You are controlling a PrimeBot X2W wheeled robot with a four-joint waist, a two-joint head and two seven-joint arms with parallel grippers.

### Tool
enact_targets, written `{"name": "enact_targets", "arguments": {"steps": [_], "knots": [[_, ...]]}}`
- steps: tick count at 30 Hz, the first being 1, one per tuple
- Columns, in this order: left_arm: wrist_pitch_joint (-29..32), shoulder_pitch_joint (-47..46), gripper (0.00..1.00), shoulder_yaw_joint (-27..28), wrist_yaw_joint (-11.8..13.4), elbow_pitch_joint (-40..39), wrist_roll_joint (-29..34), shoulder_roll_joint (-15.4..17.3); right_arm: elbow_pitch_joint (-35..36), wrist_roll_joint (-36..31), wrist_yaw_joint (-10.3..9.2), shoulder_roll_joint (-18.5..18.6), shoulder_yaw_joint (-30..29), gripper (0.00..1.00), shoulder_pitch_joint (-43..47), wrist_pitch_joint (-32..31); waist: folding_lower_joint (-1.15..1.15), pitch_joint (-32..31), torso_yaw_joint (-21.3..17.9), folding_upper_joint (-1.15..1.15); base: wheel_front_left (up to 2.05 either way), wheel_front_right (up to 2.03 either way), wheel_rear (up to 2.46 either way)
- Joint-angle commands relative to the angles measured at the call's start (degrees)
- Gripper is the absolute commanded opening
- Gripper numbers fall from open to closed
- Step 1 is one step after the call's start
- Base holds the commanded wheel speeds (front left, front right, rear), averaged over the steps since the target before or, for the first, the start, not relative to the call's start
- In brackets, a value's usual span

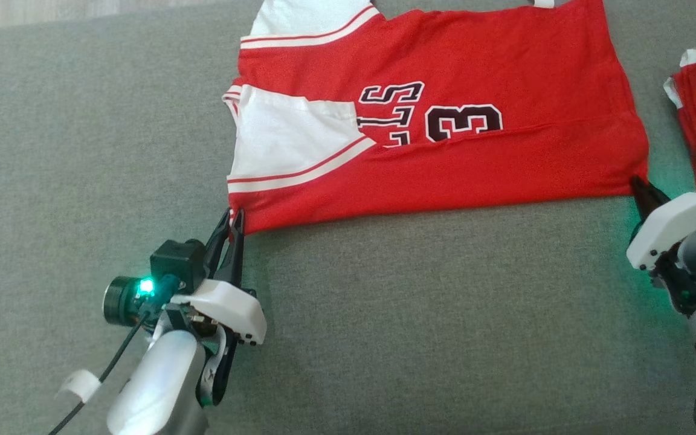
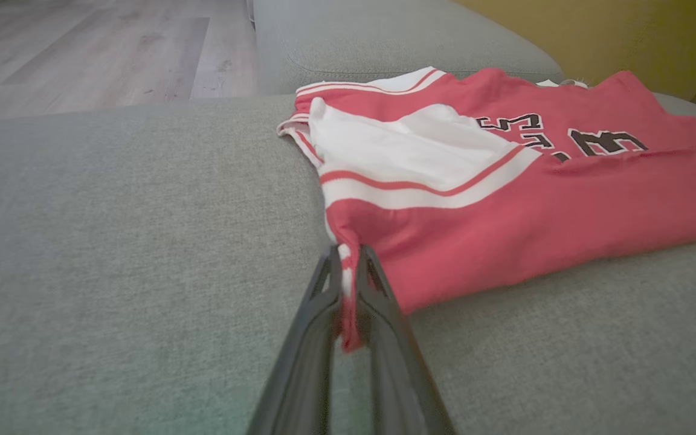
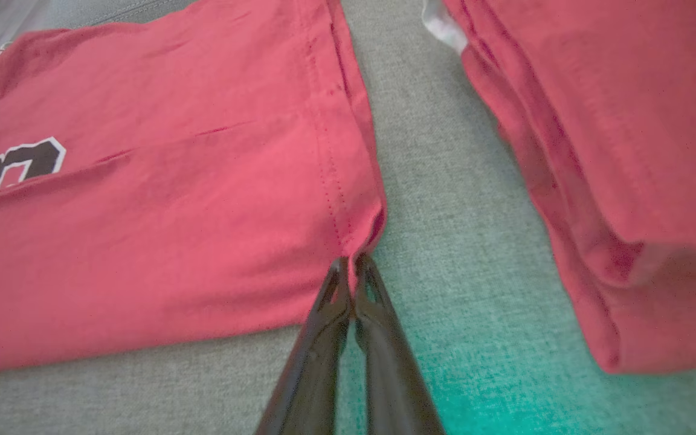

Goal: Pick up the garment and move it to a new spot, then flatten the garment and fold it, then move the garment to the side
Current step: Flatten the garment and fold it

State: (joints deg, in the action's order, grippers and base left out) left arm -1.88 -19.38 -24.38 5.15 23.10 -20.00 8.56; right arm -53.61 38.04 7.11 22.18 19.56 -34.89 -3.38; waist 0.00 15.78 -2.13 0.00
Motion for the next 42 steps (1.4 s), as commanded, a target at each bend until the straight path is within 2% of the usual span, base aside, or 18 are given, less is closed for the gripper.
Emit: {"name": "enact_targets", "arguments": {"steps": [1,9,18,26,34,35,36,37,38,39,42], "knots": [[0.05,-0.57,0.00,1.58,0.58,-2.16,0.84,1.57,1.27,0.82,0.37,1.45,1.29,0.00,0.22,-0.48,0.00,-0.33,0.28,0.00,0.00,0.00,0.00],[0.96,3.60,0.00,1.44,1.26,-5.66,0.39,3.42,4.97,3.99,0.37,5.74,3.74,0.00,4.80,0.25,0.00,-3.53,1.34,0.00,0.00,0.00,0.00],[0.50,13.50,0.00,1.13,2.78,-11.42,-1.29,4.32,10.12,5.78,0.37,11.47,3.54,0.00,15.49,3.06,0.00,-7.64,2.35,0.00,0.00,0.00,0.00],[1.05,21.80,0.00,-0.52,3.37,-13.82,-2.60,4.57,15.68,3.57,0.37,12.13,0.88,0.00,24.23,3.96,0.00,-9.35,2.02,0.00,0.00,0.00,0.00],[0.66,21.78,0.00,-1.58,2.37,-13.28,-3.23,4.13,21.38,0.40,0.37,10.88,-4.24,0.00,28.13,1.52,0.00,-8.58,1.64,0.00,0.00,0.00,0.00],[0.49,21.36,0.10,-1.66,2.25,-12.81,-3.20,4.04,22.02,0.02,0.37,10.62,-4.92,0.16,28.50,1.18,0.00,-8.46,1.62,0.00,0.00,0.00,0.00],[0.40,20.98,0.19,-1.78,2.12,-12.33,-3.15,3.98,22.67,-0.37,0.37,10.39,-5.55,0.48,28.91,0.73,0.00,-8.35,1.59,0.00,0.00,0.00,0.00],[0.38,20.61,0.41,-1.91,2.04,-11.88,-3.07,3.94,23.20,-0.76,0.37,10.23,-6.37,1.00,29.30,0.36,0.00,-8.22,1.55,0.00,0.00,0.00,0.00],[0.25,20.13,0.90,-1.93,2.21,-11.54,-2.81,3.95,23.70,-1.23,0.37,10.11,-7.32,1.00,29.62,0.16,0.00,-8.08,1.51,0.00,0.00,0.00,0.00],[0.01,19.64,1.00,-1.94,2.48,-11.32,-2.43,3.99,24.33,-1.77,0.37,10.03,-8.19,1.00,29.93,-0.07,0.00,-7.96,1.46,0.00,0.00,0.00,0.00],[-0.23,18.01,1.00,-1.69,2.72,-11.53,-1.81,4.52,27.21,-3.37,0.37,9.84,-10.99,1.00,30.79,-0.26,0.00,-7.29,1.30,0.00,0.00,0.00,0.00]]}}
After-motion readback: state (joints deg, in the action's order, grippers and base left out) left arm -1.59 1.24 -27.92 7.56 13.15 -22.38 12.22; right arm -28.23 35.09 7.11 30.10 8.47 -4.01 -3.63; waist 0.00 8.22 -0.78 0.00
